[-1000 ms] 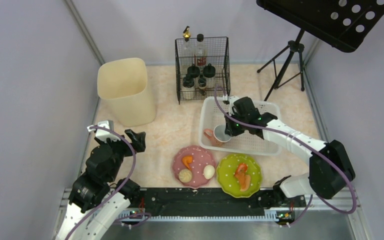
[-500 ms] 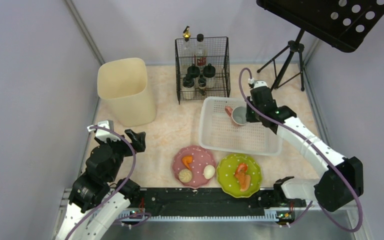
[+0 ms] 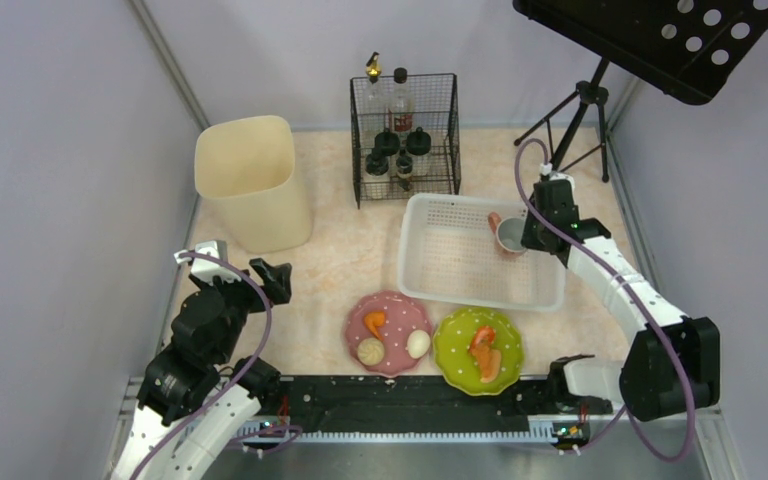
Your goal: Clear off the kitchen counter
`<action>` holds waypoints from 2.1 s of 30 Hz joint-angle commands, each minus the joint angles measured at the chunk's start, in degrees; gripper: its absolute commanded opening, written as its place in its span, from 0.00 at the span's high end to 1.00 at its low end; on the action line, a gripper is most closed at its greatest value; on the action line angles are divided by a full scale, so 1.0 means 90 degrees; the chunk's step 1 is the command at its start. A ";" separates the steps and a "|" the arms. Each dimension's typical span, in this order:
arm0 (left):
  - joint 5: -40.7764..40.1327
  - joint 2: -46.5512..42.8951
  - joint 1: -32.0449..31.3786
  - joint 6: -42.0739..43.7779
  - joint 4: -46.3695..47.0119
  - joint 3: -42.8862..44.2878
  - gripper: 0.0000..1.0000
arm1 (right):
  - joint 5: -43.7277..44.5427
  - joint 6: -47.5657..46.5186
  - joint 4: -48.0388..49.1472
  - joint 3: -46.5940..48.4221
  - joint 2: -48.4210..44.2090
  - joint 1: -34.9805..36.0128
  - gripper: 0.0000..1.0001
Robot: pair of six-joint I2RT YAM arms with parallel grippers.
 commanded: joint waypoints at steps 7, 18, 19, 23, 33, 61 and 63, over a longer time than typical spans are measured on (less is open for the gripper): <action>0.0051 0.0025 0.0014 0.0064 0.0293 -0.0015 0.01 | -0.0095 0.0336 0.0800 -0.0260 0.0133 -0.0603 1.00; 0.0058 0.0060 0.0013 0.0064 0.0281 -0.0015 0.01 | -0.0245 0.0569 0.0960 -0.0397 0.0356 -0.0850 0.77; 0.0057 0.0069 0.0016 0.0064 0.0291 -0.0017 0.01 | -0.0292 0.0571 0.0960 -0.0378 0.0350 -0.0845 0.68; 0.0083 0.0152 0.0016 0.0069 0.0275 -0.0015 0.01 | -0.0522 0.0568 0.0880 -0.0215 0.0261 -0.0853 0.43; 0.0118 0.0384 0.0011 0.0074 0.0275 -0.0011 0.01 | -0.0863 0.0461 0.0295 0.0298 -0.0797 -0.0688 0.31; 0.1439 0.2657 0.0021 -0.1429 0.0702 -0.0385 0.01 | -0.0010 0.2026 0.0239 -0.0756 -0.2220 0.5479 0.37; 0.1433 0.2622 0.0013 -0.1516 0.0754 -0.0472 0.01 | -0.0183 0.2114 0.0531 -0.1051 -0.2154 0.5633 0.42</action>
